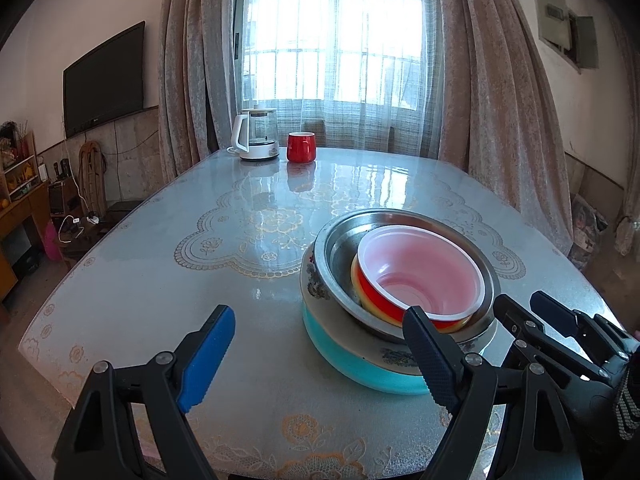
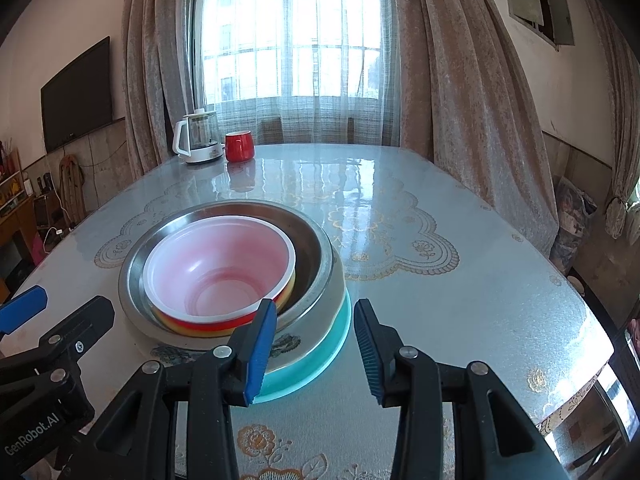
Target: Organize plates and bowls
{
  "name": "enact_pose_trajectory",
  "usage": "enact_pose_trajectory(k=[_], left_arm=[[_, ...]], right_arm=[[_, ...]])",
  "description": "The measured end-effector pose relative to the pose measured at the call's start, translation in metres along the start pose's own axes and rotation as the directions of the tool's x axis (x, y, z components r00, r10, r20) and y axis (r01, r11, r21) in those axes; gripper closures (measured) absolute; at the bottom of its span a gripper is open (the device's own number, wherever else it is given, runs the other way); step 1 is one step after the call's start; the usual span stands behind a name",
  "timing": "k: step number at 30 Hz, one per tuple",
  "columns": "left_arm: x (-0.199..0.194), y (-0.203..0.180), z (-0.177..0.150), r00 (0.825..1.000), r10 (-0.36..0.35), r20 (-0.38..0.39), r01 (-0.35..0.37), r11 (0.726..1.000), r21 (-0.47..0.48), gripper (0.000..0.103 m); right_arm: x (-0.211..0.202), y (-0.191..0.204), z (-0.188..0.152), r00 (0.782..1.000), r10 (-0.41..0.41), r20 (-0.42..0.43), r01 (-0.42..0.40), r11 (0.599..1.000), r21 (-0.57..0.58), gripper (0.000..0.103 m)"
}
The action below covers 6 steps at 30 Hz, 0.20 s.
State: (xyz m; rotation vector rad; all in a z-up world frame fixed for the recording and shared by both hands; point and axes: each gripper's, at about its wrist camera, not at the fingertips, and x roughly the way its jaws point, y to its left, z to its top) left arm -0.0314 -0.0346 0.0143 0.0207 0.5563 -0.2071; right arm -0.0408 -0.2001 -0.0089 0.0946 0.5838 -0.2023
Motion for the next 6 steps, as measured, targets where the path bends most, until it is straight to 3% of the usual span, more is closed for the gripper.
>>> enact_pose_trajectory(k=[3, 6], left_arm=[[-0.0037, -0.0010, 0.0029, 0.999, -0.001, 0.048, 0.000, 1.000, 0.018, 0.025], [-0.0002, 0.0051, 0.0070, 0.999, 0.004, 0.036, -0.004, 1.000, 0.004, 0.024]], right_arm=[[0.0017, -0.0012, 0.0002, 1.000, 0.003, 0.000, -0.003, 1.000, 0.004, 0.062], [-0.0005, -0.0057, 0.0038, 1.000, 0.011, 0.016, -0.011, 1.000, 0.008, 0.062]])
